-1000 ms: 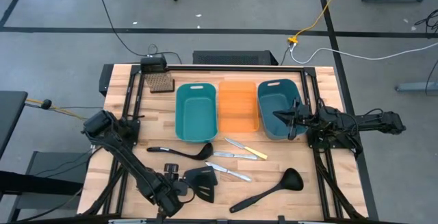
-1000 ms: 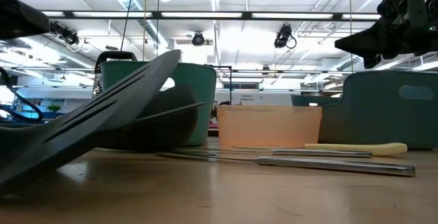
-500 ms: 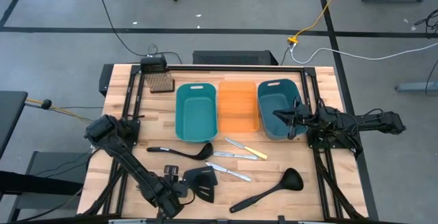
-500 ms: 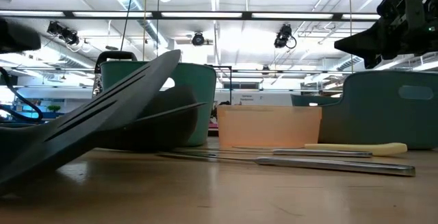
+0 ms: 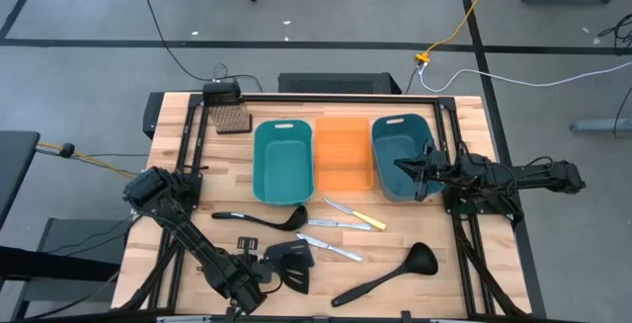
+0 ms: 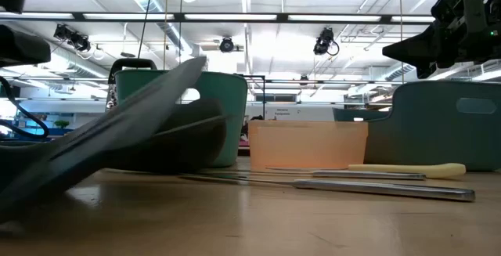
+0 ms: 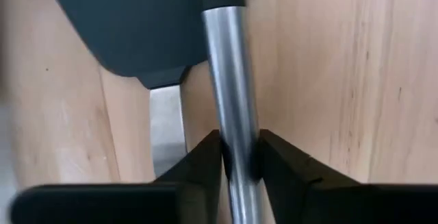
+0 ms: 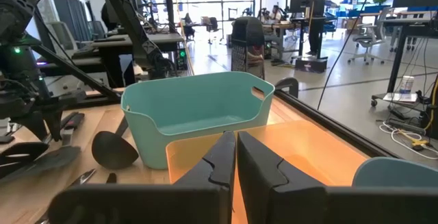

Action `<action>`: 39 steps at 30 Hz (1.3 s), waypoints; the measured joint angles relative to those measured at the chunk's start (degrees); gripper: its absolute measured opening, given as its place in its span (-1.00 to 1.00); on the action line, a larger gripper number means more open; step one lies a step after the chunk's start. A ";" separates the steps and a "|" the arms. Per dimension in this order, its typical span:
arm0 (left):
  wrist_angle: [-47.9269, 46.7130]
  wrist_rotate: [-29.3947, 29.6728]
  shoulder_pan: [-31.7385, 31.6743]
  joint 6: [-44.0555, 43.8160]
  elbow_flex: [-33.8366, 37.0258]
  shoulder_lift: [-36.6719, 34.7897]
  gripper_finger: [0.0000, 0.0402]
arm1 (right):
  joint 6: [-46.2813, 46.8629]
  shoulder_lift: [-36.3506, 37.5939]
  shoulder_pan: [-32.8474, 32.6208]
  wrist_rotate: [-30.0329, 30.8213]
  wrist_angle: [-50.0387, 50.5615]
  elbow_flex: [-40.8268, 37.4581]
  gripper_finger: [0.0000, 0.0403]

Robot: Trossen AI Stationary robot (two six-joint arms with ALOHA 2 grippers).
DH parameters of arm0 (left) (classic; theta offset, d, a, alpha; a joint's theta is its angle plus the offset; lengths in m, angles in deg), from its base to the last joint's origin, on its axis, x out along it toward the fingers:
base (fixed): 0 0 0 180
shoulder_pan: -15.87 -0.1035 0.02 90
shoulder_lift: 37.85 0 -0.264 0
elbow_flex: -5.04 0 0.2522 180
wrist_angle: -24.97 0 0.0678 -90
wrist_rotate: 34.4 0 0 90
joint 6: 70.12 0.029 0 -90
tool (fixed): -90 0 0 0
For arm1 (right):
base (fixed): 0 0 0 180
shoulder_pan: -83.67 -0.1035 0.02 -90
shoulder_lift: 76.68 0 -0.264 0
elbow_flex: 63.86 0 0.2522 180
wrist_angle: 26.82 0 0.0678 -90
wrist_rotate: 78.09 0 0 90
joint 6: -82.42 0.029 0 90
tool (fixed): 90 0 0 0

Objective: Pick & Place Kitchen Items
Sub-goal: Put the black spatula into the dark green bin

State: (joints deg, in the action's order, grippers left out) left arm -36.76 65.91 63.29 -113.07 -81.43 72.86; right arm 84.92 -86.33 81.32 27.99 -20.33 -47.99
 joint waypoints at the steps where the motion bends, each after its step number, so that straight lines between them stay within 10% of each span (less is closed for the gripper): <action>1: -0.02 0.02 -0.02 0.39 0.00 -0.04 -0.63 | 0.00 0.01 0.01 -0.01 0.00 0.00 -0.87; 18: -13.11 1.03 0.44 5.40 -10.38 0.05 -0.63 | 0.00 0.01 0.00 -0.02 0.00 0.00 -0.87; 30: -42.29 27.02 -0.83 14.32 -29.87 0.03 -0.63 | 0.02 0.01 0.00 -0.02 0.00 -0.02 -0.87; 39: -41.99 44.06 -11.19 31.82 -30.08 -3.28 -0.63 | 0.96 -0.11 0.01 -0.07 -0.42 -0.02 -0.87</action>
State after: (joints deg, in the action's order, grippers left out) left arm -78.75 109.97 52.10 -81.25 -111.50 69.58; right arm 85.88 -86.45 81.33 27.92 -20.74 -48.01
